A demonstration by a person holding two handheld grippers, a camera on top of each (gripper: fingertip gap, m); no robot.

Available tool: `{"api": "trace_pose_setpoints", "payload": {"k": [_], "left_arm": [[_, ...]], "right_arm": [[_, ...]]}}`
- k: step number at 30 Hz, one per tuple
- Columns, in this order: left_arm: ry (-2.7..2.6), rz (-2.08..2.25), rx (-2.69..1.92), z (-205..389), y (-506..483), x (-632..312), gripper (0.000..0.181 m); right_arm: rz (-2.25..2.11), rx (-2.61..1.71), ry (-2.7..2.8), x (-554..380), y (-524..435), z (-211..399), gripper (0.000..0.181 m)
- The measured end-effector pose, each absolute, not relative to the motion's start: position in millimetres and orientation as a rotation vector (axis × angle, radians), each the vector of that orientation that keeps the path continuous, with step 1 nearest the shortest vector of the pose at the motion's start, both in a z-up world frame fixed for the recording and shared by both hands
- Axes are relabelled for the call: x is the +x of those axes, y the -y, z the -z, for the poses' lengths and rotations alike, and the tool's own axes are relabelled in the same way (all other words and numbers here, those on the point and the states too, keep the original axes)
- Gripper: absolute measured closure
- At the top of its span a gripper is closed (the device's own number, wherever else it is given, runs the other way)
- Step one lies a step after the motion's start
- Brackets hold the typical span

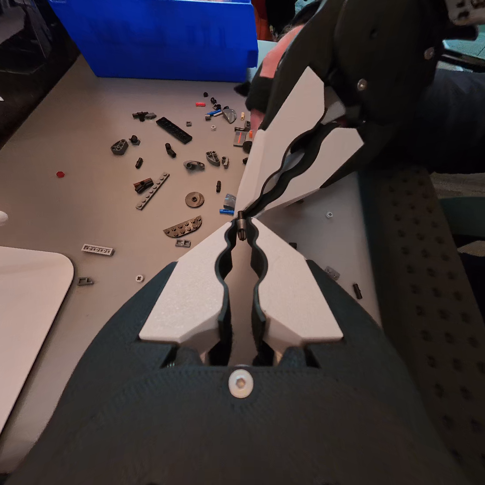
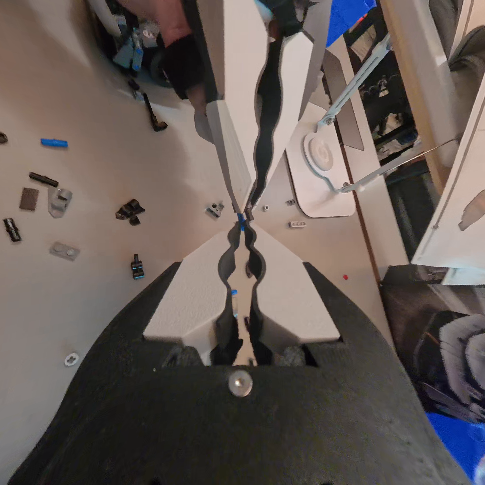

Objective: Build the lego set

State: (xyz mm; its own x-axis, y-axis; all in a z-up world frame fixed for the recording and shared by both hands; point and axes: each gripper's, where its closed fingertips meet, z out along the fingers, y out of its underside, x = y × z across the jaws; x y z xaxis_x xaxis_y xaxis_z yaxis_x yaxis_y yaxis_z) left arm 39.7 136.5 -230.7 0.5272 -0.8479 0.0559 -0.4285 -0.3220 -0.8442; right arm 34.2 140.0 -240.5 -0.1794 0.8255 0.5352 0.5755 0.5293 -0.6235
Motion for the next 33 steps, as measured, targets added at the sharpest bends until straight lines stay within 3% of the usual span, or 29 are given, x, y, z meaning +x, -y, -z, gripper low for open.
{"api": "trace_pose_setpoints", "payload": {"k": [14,33], "left_arm": [[-0.960,0.719,-1.911,220,-141,42,0.176],[-0.821,0.681,-2.029,233,-156,40,0.176]], "right_arm": [[-0.637,-1.299,1.789,34,-141,232,0.181],[-0.308,-1.365,1.784,34,-158,246,0.181]]}}
